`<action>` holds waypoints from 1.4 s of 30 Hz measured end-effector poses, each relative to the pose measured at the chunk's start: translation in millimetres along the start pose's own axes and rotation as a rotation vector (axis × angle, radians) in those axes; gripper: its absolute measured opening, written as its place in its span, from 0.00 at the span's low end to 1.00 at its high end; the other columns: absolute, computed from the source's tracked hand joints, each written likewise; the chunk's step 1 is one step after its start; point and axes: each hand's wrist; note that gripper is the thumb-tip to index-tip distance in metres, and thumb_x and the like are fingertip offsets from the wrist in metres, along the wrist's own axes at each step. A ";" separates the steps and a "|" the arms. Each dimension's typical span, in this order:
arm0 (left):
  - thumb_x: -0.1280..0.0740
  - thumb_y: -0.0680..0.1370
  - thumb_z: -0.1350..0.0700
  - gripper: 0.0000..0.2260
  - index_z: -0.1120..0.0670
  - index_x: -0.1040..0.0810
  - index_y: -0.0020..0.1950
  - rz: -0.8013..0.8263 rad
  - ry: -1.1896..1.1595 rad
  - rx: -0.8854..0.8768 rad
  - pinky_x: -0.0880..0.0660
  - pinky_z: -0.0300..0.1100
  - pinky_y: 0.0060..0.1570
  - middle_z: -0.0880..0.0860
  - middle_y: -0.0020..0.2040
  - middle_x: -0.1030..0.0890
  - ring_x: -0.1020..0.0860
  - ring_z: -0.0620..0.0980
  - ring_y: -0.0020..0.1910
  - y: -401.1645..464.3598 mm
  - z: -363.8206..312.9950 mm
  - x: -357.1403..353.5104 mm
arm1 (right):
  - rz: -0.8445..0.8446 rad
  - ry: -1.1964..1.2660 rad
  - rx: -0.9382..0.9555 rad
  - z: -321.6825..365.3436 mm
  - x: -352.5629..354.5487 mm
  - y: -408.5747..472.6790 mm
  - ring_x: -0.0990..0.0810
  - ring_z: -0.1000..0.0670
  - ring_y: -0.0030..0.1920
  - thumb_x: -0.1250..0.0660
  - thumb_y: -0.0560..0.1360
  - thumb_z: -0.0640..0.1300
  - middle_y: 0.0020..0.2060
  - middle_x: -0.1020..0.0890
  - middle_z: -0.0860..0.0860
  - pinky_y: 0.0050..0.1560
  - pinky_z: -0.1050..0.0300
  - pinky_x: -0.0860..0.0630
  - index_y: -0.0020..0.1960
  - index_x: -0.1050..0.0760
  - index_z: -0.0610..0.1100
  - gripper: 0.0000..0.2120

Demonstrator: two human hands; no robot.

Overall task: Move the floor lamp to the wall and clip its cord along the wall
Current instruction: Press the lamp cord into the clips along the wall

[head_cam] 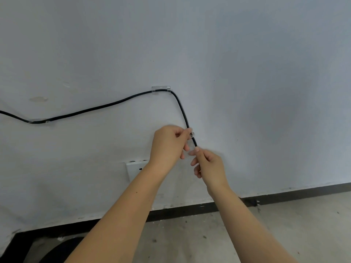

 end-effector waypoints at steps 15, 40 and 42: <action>0.33 0.76 0.51 0.12 0.54 0.19 0.34 0.085 -0.063 0.012 0.33 0.30 0.21 0.48 0.21 0.23 0.27 0.45 0.18 -2.0 19.6 26.4 | 0.195 0.013 -0.090 -26.2 -45.2 -26.8 0.16 0.50 0.40 0.46 0.81 0.44 0.35 0.15 0.45 0.41 0.63 0.19 0.43 0.24 0.40 0.15; 0.40 0.79 0.50 0.15 0.51 0.18 0.39 0.569 0.065 0.603 0.27 0.38 0.37 0.46 0.26 0.26 0.29 0.44 0.27 -89.3 225.5 72.8 | 0.285 -0.322 -0.259 -55.6 -55.7 -7.2 0.15 0.50 0.36 0.37 0.76 0.38 0.38 0.18 0.43 0.34 0.60 0.18 0.45 0.23 0.37 0.06; 0.39 0.79 0.49 0.15 0.53 0.18 0.40 0.514 0.094 0.624 0.28 0.37 0.34 0.48 0.26 0.28 0.30 0.45 0.27 -88.3 228.3 63.5 | 0.276 -0.348 -0.291 -69.9 -65.0 -8.5 0.16 0.50 0.32 0.38 0.76 0.38 0.35 0.18 0.44 0.33 0.60 0.18 0.42 0.24 0.39 0.06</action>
Point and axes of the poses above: each hand's wrist, its own y-axis towards the middle knuckle, its own x-axis out of the back of the hand, z = x × y
